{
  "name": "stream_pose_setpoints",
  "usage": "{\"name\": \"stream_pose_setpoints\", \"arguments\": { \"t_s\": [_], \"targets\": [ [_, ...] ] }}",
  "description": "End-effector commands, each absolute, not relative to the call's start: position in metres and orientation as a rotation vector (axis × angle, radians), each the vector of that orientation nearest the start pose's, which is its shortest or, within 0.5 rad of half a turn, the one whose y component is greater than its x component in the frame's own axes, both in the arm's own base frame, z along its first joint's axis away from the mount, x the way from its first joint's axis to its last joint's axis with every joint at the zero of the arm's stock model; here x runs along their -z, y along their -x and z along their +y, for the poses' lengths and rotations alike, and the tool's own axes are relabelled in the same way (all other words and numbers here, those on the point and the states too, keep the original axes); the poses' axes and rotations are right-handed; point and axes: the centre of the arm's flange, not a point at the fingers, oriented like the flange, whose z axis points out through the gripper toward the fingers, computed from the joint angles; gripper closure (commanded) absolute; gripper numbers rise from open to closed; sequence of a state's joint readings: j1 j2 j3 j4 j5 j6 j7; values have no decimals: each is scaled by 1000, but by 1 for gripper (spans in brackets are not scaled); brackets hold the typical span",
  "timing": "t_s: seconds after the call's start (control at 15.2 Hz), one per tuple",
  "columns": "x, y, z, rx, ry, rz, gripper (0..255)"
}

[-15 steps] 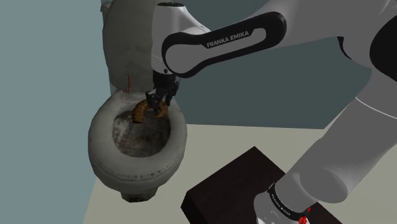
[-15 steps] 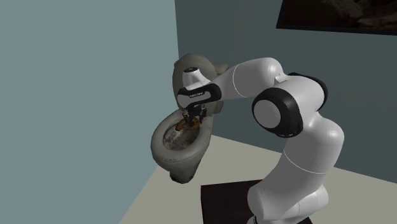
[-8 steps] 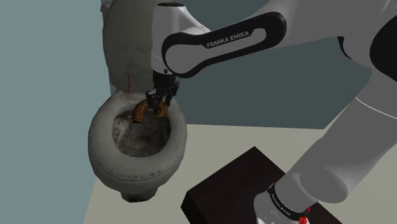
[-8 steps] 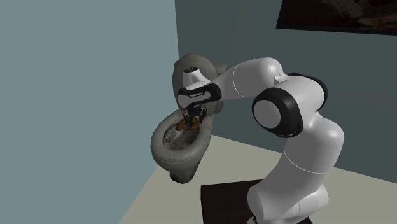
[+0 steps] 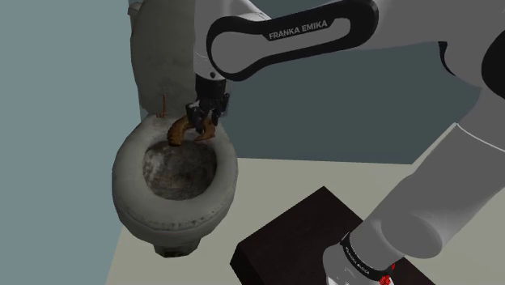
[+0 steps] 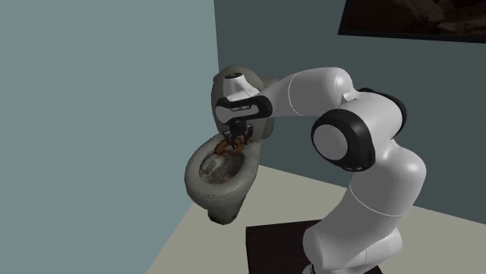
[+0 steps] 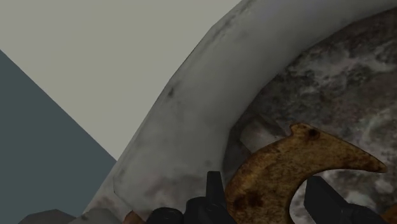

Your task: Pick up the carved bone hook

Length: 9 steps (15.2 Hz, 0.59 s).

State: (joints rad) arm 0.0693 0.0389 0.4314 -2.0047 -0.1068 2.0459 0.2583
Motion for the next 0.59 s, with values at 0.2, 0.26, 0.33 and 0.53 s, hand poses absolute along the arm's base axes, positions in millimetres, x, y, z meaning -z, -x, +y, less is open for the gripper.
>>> {"name": "stream_pose_setpoints", "arguments": {
  "t_s": [0.2, 0.26, 0.33, 0.53],
  "targets": [
    [-466, -497, 263, 56, 3178, -466, 255],
    [-471, -497, 263, 56, 3178, -466, 255],
    [-476, -497, 263, 56, 3178, -466, 255],
    [-483, -497, 263, 56, 3178, -466, 255]
  ]
}}
